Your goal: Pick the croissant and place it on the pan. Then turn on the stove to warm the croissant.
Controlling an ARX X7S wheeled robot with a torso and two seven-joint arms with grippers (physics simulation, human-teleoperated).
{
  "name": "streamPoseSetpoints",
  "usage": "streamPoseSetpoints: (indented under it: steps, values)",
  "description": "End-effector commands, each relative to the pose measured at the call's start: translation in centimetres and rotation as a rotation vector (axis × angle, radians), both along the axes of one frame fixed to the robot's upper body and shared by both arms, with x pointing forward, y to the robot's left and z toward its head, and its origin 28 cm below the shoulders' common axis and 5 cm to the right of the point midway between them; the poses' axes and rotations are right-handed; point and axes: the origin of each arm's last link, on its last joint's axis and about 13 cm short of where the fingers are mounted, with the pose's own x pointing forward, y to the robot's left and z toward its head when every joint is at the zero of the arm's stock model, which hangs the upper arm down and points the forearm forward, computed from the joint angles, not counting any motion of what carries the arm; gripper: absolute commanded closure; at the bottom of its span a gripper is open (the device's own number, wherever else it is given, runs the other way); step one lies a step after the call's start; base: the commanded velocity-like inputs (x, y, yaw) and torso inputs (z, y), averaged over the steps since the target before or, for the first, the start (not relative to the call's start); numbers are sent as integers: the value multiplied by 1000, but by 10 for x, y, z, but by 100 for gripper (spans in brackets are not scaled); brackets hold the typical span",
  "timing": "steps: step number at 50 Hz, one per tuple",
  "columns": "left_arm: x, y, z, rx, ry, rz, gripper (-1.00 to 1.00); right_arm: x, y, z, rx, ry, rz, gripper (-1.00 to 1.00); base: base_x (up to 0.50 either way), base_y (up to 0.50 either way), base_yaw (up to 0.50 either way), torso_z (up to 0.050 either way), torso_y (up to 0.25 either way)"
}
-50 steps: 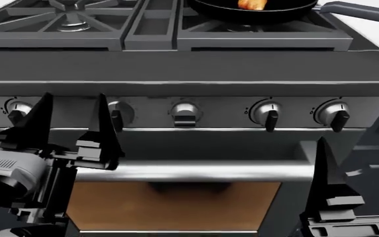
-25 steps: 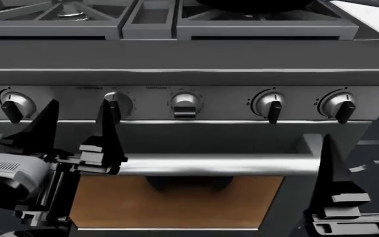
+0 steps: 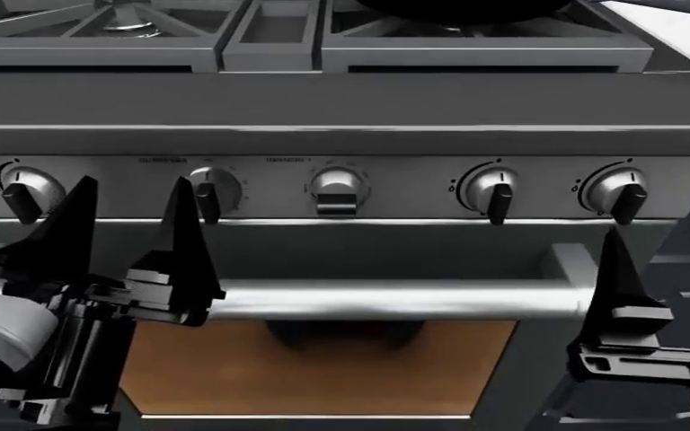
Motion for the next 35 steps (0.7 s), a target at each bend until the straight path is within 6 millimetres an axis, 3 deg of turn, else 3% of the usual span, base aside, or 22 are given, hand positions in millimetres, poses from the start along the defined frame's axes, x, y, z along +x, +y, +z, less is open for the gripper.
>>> streamPoseSetpoints:
  steps: [1,2,3,5,6,7,35]
  values:
    - [-1,0,2,-3,-8,-7,-100,17,-10,0,-4,36,-7,-100,0,0,0,0,0]
    - [-1,0,1,-2,-6,-6,-100,18,-11,0,-6,38,-7,-100,0,0,0,0,0]
    - [-1,0,1,-2,-5,-6,-100,18,-18,-5,-101,149,71,-100,0,0,0,0,0]
    - [0,0,1,-2,-4,-6,-100,17,-10,-34,-102,302,105,-100,0,0,0,0,0]
    - [0,0,1,-2,-4,-5,-100,26,-15,-25,-73,139,-16,-100,0,0,0,0,0]
    - [0,0,1,-2,-3,-5,-100,28,-14,-17,-17,52,-7,-100,0,0,0,0,0]
    - [1,0,0,-2,4,-2,-100,46,-19,-4,-34,39,4,-100,0,0,0,0,0]
